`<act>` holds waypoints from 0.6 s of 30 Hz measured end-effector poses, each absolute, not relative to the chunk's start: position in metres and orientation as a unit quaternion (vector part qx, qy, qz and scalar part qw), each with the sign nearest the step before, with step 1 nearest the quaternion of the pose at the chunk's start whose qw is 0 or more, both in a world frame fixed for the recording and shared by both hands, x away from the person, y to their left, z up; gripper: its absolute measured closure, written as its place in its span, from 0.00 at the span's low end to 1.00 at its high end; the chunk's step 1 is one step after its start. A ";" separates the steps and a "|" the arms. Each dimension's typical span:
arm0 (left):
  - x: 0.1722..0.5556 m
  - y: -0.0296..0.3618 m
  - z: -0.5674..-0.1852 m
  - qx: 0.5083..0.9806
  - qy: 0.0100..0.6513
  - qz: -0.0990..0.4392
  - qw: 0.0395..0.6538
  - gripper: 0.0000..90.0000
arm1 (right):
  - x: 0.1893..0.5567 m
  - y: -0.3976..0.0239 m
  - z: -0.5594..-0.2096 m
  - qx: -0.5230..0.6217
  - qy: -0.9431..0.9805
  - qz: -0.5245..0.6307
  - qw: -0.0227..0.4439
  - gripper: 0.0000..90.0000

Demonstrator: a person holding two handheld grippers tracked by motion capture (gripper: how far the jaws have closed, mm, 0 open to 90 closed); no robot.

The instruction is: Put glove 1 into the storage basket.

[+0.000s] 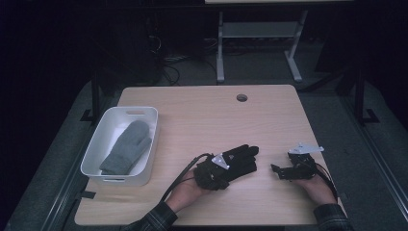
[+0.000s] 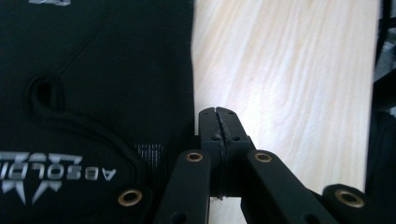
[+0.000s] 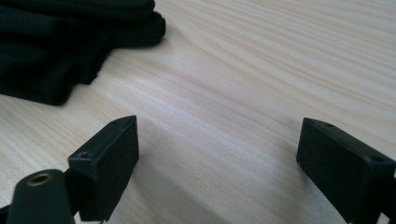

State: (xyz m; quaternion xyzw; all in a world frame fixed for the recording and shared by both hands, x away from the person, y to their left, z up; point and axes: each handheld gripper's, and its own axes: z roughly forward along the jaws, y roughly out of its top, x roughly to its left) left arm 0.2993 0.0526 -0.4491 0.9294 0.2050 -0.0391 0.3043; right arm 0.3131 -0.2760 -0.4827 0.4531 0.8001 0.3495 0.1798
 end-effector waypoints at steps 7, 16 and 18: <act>0.301 0.064 -0.443 0.927 0.205 -0.034 0.312 0.93 | 0.313 -0.276 -0.483 0.451 0.802 0.350 0.178 0.14; 0.315 0.070 -0.419 0.917 0.189 -0.026 0.349 0.59 | 0.313 -0.276 -0.483 0.450 0.802 0.350 0.178 0.14; 0.320 0.070 -0.417 0.917 0.188 -0.022 0.350 0.54 | 0.313 -0.276 -0.483 0.450 0.802 0.350 0.178 0.14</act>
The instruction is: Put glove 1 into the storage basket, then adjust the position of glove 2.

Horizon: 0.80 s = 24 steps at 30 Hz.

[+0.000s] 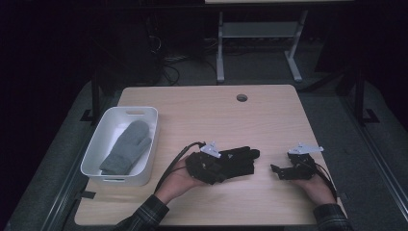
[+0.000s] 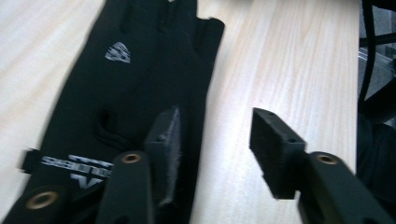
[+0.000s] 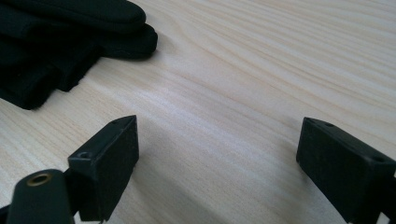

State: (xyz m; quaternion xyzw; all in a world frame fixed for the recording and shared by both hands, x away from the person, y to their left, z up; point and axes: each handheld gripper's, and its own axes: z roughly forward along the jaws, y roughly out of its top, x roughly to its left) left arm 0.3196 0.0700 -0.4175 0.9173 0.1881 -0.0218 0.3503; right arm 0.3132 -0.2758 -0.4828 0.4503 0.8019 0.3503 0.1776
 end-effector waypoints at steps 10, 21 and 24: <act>0.348 0.061 -0.412 0.916 0.171 -0.010 0.363 0.36 | 0.313 -0.275 -0.483 0.451 0.801 0.351 0.177 0.14; 0.369 0.047 -0.418 0.922 0.144 -0.010 0.360 0.27 | 0.314 -0.275 -0.483 0.451 0.802 0.350 0.177 0.14; 0.375 0.044 -0.420 0.921 0.142 -0.016 0.362 0.25 | 0.314 -0.275 -0.483 0.450 0.802 0.350 0.177 0.14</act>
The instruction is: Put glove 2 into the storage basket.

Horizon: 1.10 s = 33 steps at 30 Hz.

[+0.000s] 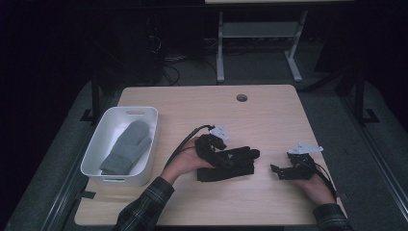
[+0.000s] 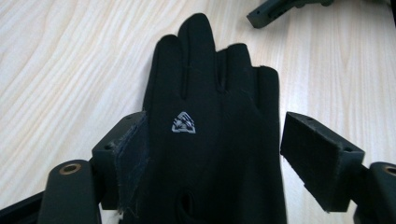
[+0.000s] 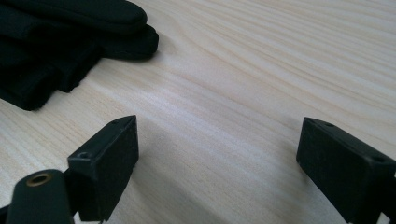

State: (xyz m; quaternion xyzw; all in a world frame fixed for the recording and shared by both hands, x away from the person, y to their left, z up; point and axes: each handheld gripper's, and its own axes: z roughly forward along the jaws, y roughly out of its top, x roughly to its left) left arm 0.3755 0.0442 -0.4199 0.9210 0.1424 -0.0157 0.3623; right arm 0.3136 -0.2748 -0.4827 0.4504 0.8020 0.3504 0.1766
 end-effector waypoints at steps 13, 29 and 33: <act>0.392 0.034 -0.432 0.928 0.122 -0.025 0.351 0.20 | 0.314 -0.275 -0.483 0.448 0.803 0.351 0.177 0.14; 0.391 0.029 -0.457 0.943 0.119 -0.031 0.309 0.17 | 0.314 -0.275 -0.483 0.446 0.804 0.351 0.177 0.14; 0.390 0.030 -0.460 0.940 0.122 -0.040 0.315 0.21 | 0.314 -0.274 -0.483 0.446 0.804 0.351 0.176 0.14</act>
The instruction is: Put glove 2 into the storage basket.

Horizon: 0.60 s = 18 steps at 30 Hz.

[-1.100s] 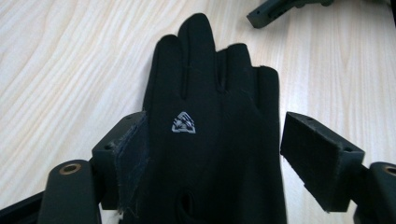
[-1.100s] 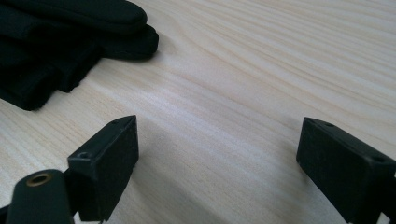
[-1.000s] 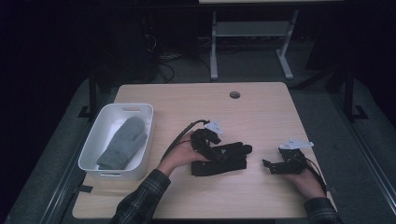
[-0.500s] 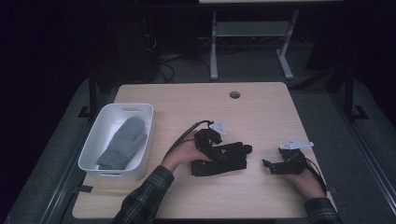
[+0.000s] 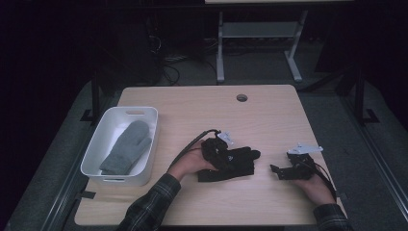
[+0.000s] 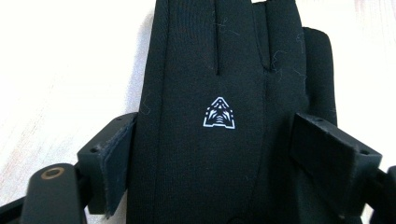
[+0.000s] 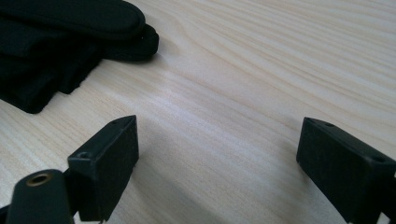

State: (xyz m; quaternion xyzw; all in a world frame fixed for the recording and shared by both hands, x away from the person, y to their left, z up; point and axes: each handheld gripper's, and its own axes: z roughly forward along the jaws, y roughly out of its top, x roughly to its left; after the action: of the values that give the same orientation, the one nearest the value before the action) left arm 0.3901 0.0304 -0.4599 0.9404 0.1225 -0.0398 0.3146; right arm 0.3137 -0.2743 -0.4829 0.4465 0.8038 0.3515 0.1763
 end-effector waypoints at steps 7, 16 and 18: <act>0.388 0.032 -0.458 0.940 0.102 -0.066 0.320 0.41 | 0.314 -0.274 -0.483 0.446 0.804 0.351 0.176 0.14; 0.388 0.034 -0.458 0.930 0.117 -0.122 0.326 0.75 | 0.314 -0.274 -0.483 0.447 0.804 0.351 0.176 0.14; 0.389 0.035 -0.458 0.928 0.126 -0.127 0.326 0.76 | 0.314 -0.274 -0.483 0.447 0.804 0.351 0.176 0.14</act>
State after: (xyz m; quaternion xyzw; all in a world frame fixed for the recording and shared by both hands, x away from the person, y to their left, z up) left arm 0.3887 0.0351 -0.4580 0.9283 0.1265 -0.1271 0.3258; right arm 0.3137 -0.2739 -0.4828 0.4469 0.8036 0.3514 0.1761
